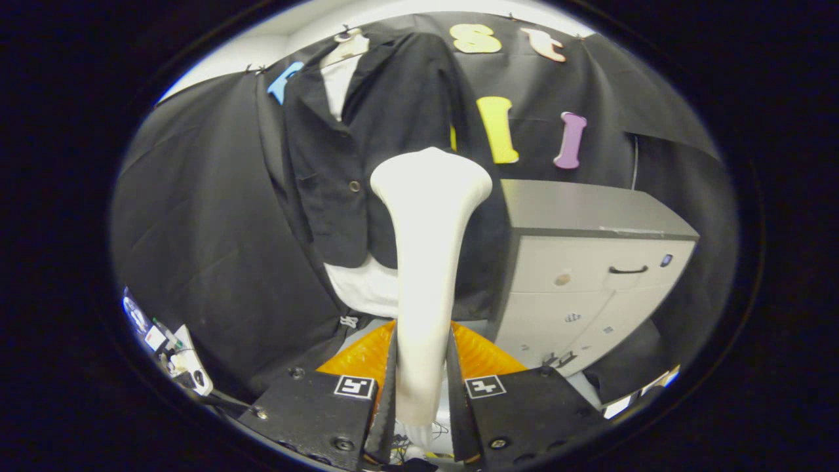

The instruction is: Iron the clothes twice with a garment steamer, once on the left side and once on the right side.

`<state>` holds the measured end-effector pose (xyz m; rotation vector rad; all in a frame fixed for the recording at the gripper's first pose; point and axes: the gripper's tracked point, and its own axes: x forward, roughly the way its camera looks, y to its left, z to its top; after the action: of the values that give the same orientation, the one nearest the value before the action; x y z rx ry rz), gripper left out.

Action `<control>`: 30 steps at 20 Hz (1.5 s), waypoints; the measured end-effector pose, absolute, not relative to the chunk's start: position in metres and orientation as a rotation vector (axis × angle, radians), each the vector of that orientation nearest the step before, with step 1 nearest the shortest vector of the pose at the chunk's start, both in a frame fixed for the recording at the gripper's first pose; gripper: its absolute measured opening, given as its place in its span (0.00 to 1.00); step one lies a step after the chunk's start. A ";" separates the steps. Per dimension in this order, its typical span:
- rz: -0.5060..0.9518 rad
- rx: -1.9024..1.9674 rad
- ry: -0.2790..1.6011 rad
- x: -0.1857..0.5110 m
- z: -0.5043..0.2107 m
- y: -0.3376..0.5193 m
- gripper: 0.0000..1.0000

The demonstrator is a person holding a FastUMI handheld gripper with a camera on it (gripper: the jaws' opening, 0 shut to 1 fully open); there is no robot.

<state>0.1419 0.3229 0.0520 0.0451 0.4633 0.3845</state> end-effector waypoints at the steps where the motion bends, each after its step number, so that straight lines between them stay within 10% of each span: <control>1: 0.370 0.054 0.464 0.139 0.051 0.305 0.37; 30: 0.156 0.163 0.501 0.028 -0.015 0.003 0.37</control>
<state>0.0275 0.0028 -0.0146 0.1632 0.5014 0.1557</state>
